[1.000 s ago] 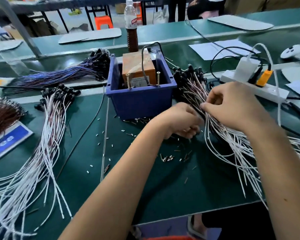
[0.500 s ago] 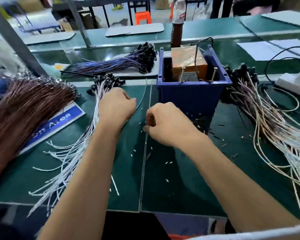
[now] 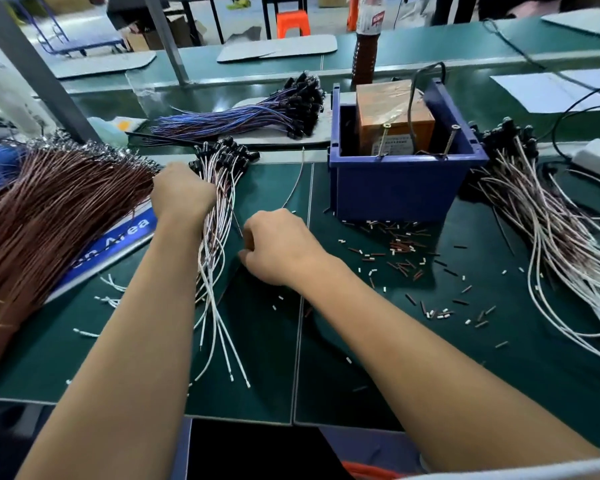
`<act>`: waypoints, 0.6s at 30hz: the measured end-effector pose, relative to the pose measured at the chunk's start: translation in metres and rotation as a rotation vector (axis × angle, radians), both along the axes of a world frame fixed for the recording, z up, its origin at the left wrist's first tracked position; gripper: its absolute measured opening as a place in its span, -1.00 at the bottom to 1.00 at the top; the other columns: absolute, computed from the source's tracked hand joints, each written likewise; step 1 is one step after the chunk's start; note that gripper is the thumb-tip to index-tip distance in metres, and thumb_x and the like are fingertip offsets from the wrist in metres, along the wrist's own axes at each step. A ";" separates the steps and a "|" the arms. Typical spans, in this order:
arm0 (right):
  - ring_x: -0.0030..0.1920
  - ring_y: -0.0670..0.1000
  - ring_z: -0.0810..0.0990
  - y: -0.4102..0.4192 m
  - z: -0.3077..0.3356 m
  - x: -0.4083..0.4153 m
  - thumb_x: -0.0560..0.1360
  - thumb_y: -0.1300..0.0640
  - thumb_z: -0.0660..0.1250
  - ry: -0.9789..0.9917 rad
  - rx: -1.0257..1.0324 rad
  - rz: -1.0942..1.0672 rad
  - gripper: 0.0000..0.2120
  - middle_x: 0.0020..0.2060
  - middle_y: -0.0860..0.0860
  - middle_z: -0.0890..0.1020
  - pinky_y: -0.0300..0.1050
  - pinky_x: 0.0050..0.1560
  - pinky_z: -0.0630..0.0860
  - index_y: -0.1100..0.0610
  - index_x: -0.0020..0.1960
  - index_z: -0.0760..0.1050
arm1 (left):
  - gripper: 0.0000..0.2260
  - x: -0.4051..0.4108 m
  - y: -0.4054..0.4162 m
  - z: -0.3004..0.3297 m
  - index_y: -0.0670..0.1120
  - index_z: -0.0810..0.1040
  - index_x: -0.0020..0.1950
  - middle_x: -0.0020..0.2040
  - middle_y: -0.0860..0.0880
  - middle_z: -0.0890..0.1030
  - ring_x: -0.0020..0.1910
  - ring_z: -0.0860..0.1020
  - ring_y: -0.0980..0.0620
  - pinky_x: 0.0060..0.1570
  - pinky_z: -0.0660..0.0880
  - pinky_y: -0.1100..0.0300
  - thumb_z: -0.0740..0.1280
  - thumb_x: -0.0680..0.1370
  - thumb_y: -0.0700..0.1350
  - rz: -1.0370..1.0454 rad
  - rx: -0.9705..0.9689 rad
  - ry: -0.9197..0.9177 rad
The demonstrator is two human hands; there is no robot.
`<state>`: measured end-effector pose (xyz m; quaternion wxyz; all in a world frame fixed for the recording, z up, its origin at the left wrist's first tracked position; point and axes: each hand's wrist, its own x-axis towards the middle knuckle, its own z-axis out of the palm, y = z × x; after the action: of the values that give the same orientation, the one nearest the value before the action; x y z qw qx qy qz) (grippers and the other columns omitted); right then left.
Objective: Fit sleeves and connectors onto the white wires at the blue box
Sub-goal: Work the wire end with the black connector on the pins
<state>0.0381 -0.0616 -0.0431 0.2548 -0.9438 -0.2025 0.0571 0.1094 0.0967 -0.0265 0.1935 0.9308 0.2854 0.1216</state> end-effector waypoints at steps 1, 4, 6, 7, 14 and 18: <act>0.08 0.25 0.62 0.000 -0.001 0.002 0.55 0.05 0.42 0.012 -0.005 0.002 -0.84 0.02 0.14 0.66 0.06 0.12 0.62 0.12 0.04 0.60 | -0.86 0.001 0.002 0.001 -0.27 0.61 -0.01 0.01 -0.27 0.64 -0.07 0.55 -0.25 -0.11 0.41 0.08 0.43 0.51 -0.22 -0.013 -0.001 0.012; 0.08 0.23 0.63 -0.001 -0.003 0.006 0.54 0.04 0.42 0.036 0.004 -0.001 -0.86 0.00 0.11 0.68 0.04 0.13 0.62 0.10 0.02 0.62 | -0.78 0.004 0.006 0.011 -0.29 0.64 0.04 -0.01 -0.27 0.64 -0.01 0.59 -0.25 -0.06 0.47 0.04 0.50 0.51 -0.16 -0.053 -0.035 0.061; 0.06 0.22 0.64 -0.001 -0.004 0.007 0.53 0.05 0.43 0.044 0.018 -0.007 -0.87 -0.02 0.10 0.69 0.03 0.11 0.63 0.10 0.00 0.64 | -0.71 0.008 0.008 0.019 -0.33 0.60 0.09 -0.09 -0.29 0.61 -0.06 0.63 -0.22 -0.07 0.53 0.00 0.53 0.50 -0.17 -0.059 -0.209 0.047; 0.05 0.21 0.65 -0.001 -0.004 0.008 0.53 0.05 0.43 0.050 0.028 -0.008 -0.87 -0.04 0.10 0.70 0.03 0.10 0.63 0.10 0.00 0.65 | -0.74 0.009 0.008 0.022 -0.34 0.57 0.08 -0.17 -0.29 0.57 -0.20 0.58 -0.17 -0.14 0.50 0.00 0.51 0.51 -0.21 -0.068 -0.317 0.024; -0.07 0.12 0.66 -0.012 0.000 0.012 0.57 0.06 0.43 0.090 0.331 -0.171 -0.83 -0.15 0.08 0.70 -0.08 -0.01 0.58 0.11 -0.16 0.61 | -0.84 -0.003 -0.024 0.039 -0.12 0.53 -0.17 -0.27 -0.08 0.41 -0.37 0.29 -0.02 -0.35 0.21 0.19 0.22 0.56 -0.27 -0.052 -0.687 -0.219; -0.09 0.20 0.68 -0.013 0.011 0.009 0.64 0.05 0.36 0.087 0.652 -0.267 -0.79 -0.19 0.10 0.71 0.09 0.02 0.62 0.14 -0.10 0.59 | -0.83 -0.011 -0.054 0.042 -0.13 0.42 -0.15 -0.23 -0.14 0.62 -0.27 0.52 -0.10 -0.29 0.36 0.16 0.11 0.60 -0.24 -0.144 -0.831 -0.332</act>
<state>0.0468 -0.0747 -0.0323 0.5564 -0.8276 -0.0741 -0.0041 0.0979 0.0431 0.0156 0.6020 0.7593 0.2097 0.1307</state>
